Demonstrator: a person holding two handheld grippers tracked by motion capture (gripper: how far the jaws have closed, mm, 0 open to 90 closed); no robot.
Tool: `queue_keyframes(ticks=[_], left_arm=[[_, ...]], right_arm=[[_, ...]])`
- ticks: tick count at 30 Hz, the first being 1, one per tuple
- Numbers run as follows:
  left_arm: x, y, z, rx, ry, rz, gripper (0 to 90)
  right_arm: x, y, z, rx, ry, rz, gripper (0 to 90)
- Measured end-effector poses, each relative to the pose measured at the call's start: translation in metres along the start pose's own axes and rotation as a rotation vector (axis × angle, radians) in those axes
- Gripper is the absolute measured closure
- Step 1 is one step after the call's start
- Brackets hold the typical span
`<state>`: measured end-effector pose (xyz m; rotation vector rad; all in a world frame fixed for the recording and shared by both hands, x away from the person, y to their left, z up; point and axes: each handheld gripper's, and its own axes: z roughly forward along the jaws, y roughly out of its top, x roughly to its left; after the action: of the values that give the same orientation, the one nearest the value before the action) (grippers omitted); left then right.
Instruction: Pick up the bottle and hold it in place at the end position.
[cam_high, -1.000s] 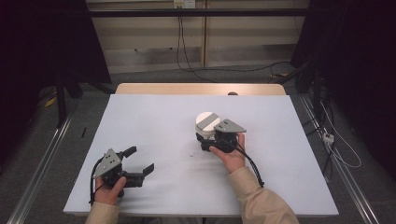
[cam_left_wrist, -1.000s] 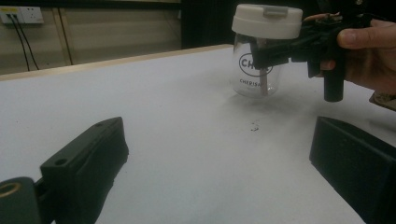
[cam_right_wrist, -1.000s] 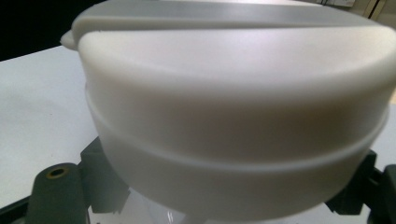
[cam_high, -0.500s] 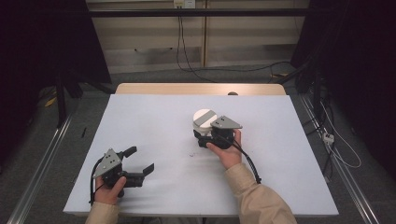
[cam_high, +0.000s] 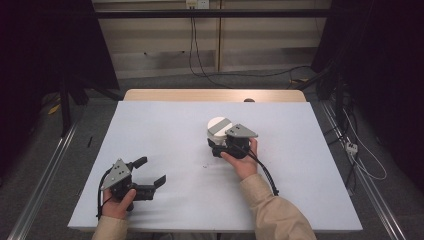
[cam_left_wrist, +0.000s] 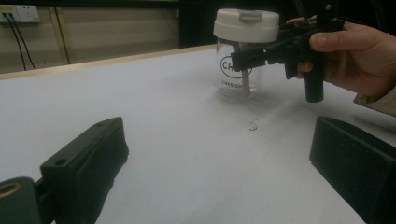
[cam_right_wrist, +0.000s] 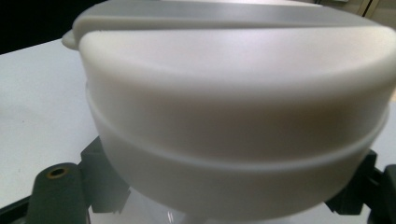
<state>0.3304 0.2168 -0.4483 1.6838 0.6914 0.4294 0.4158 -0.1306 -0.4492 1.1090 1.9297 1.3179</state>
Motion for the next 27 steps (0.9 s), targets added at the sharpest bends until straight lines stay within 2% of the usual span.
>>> queue_keyframes(ticks=[14,21,27], left_arm=[[0.0,0.0,0.001,0.007,-0.005,0.005,3.7],[0.0,0.0,0.001,0.007,-0.005,0.001,3.7],[0.0,-0.001,0.001,0.013,-0.007,-0.001,3.7]], right_arm=[[0.001,-0.003,0.006,0.006,0.003,0.004,18.6],[0.005,0.0,0.009,0.004,0.015,-0.021,18.6],[0.006,-0.002,0.012,0.004,0.019,-0.019,18.6]])
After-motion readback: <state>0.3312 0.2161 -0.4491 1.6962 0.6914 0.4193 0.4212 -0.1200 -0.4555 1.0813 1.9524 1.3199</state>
